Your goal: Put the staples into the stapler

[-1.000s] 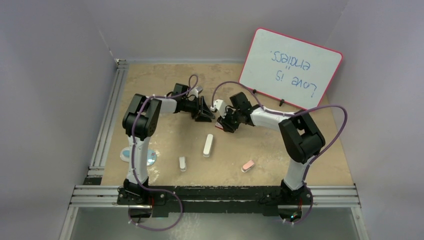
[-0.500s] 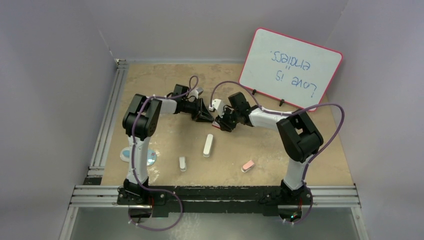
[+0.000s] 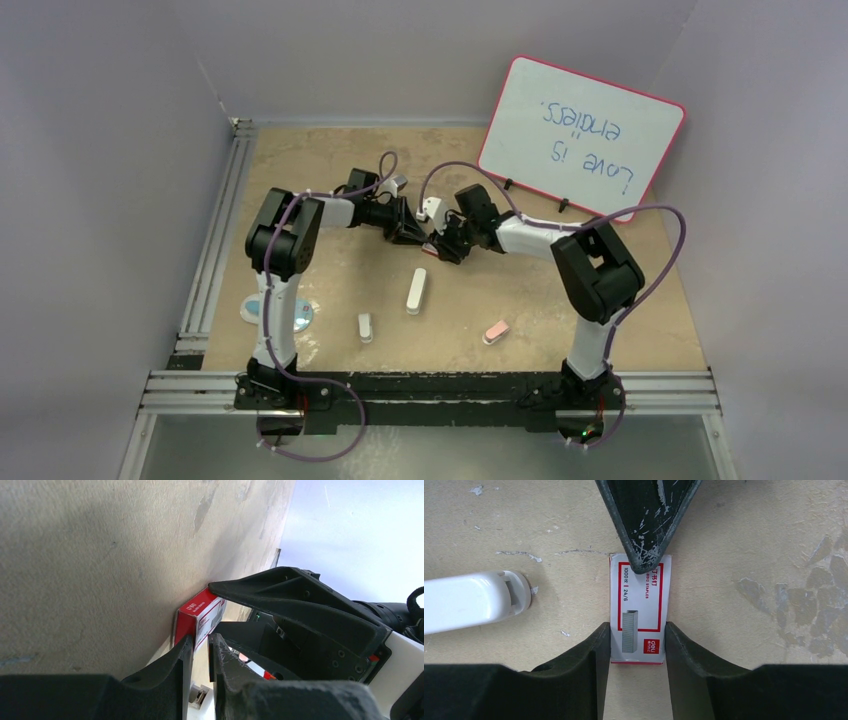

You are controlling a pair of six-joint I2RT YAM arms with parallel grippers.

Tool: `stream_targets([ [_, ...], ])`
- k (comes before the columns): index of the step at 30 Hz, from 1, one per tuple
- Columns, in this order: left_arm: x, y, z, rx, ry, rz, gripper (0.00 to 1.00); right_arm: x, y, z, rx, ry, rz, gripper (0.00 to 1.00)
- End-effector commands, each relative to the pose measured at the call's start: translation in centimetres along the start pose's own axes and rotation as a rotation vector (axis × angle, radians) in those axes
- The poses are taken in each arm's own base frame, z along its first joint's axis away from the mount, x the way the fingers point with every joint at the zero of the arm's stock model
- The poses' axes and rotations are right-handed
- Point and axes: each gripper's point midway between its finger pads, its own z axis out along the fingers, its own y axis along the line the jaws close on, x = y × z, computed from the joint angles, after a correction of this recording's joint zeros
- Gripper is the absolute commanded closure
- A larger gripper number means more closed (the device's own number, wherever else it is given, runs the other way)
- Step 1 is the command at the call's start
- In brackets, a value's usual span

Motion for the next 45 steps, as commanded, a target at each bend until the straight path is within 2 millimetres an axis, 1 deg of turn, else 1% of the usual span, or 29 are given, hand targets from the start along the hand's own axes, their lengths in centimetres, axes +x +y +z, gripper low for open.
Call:
stream_targets([
  [1, -0.3, -1.7, 0.2, 0.035, 0.015, 0.062, 0.82, -2.7, -1.0, 0.3, 0.026, -0.067, -0.013, 0.55],
  [6, -0.1, -0.9, 0.4, 0.012, 0.017, 0.036, 0.82, -3.2, -1.4, 0.6, 0.043, -0.07, -0.01, 0.52],
  [10, -0.4, -0.6, 0.5, -0.01, 0.002, 0.039, 0.82, -3.1, -1.6, 1.1, 0.052, -0.052, -0.011, 0.51],
  [12, -0.5, -0.5, 0.5, -0.009, 0.003, 0.039, 0.82, -3.0, -1.5, 1.3, 0.053, -0.049, -0.016, 0.51],
  [16, -0.3, -0.7, 0.3, -0.019, 0.005, 0.025, 0.81, -3.0, -1.6, 1.5, 0.063, -0.047, -0.017, 0.55],
  [19, -0.7, -0.9, -0.1, -0.053, -0.025, 0.038, 0.77, -2.8, -1.6, 1.1, 0.071, -0.044, -0.024, 0.55],
  [21, -1.0, -0.9, -0.3, -0.07, -0.041, 0.045, 0.75, -2.6, -1.5, 0.8, 0.077, -0.04, -0.028, 0.49],
  [23, -1.1, -0.9, -0.2, -0.072, -0.043, 0.048, 0.75, -2.3, -1.1, 0.5, 0.069, -0.033, -0.028, 0.46],
  [29, -1.2, -0.8, -0.1, -0.061, -0.041, 0.043, 0.77, -1.0, -0.3, -0.2, 0.047, 0.006, -0.018, 0.43],
  [31, -1.3, -1.0, -0.1, -0.058, -0.042, 0.048, 0.78, -0.3, 0.6, -0.4, 0.008, 0.032, -0.012, 0.43],
  [35, -1.4, -1.4, -0.1, -0.048, -0.039, 0.051, 0.8, 0.3, 1.1, -0.2, -0.023, 0.053, -0.006, 0.47],
  [38, -1.1, -1.7, -0.1, -0.019, -0.02, 0.053, 0.81, 0.2, 1.1, 0.2, -0.034, 0.053, -0.007, 0.52],
  [41, -0.6, -1.7, -0.1, -0.003, -0.005, 0.039, 0.81, -0.6, 0.4, 0.7, -0.014, 0.031, -0.015, 0.54],
  [44, -0.5, -2.0, 0.0, 0.022, -0.013, 0.054, 0.82, -1.7, -0.6, 1.0, 0.018, -0.002, -0.024, 0.55],
  [45, -0.5, -2.2, 0.0, 0.029, -0.012, 0.052, 0.82, -1.9, -0.6, 1.2, 0.015, -0.006, -0.018, 0.57],
])
